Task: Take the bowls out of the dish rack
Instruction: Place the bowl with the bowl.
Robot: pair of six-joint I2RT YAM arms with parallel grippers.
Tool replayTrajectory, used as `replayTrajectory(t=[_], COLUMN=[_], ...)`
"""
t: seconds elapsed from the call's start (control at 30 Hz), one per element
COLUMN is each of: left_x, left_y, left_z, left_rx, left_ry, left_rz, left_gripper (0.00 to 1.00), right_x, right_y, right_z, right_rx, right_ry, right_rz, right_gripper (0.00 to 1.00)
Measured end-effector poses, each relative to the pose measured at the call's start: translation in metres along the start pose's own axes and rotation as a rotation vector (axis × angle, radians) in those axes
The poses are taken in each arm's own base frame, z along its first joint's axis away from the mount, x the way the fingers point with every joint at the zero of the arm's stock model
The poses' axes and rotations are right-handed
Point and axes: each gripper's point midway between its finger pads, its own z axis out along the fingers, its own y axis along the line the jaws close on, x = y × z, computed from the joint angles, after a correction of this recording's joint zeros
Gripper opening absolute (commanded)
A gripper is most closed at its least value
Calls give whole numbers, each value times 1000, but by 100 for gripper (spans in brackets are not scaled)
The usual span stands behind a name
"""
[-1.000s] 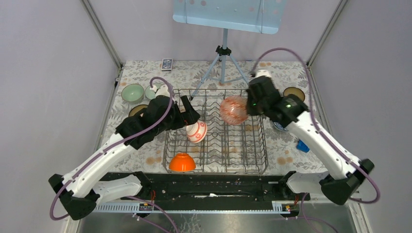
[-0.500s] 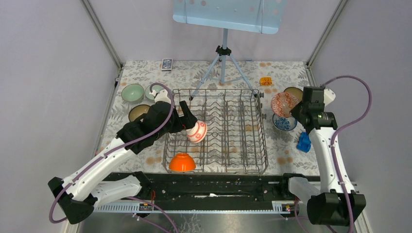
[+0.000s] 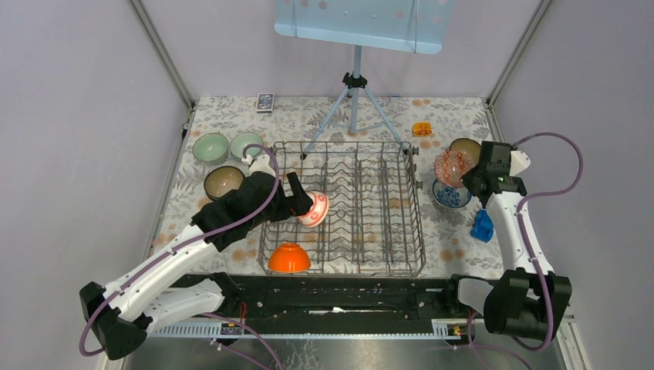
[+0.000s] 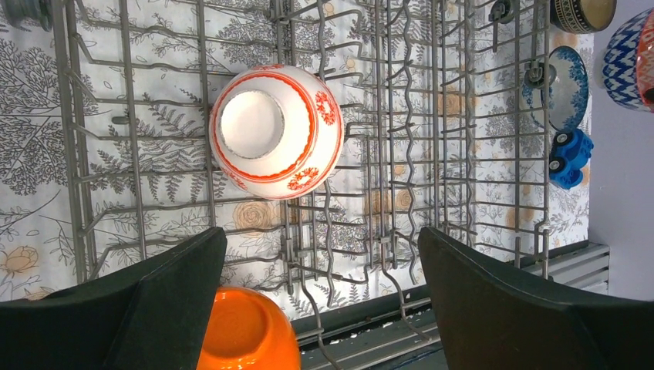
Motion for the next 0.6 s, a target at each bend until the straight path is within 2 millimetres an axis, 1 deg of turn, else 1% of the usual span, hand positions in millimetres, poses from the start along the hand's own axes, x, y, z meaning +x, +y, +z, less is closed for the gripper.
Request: replayTrajectory(t=[0.2, 0.43, 0.6], left_x=[7, 8, 9], left_y=[3, 0, 1], left_z=[3, 3, 4], left_rx=[-5, 10, 7], left_ry=[18, 28, 30], left_rz=[-6, -9, -10], left_gripper=[99, 99, 99], right_x=[16, 31, 39], right_y=[-16, -23, -29], right_z=[16, 30, 38], right_rx=[26, 30, 40], right_ry=[45, 72, 85], right_rz=[32, 58, 70], right_gripper=[0, 0, 0])
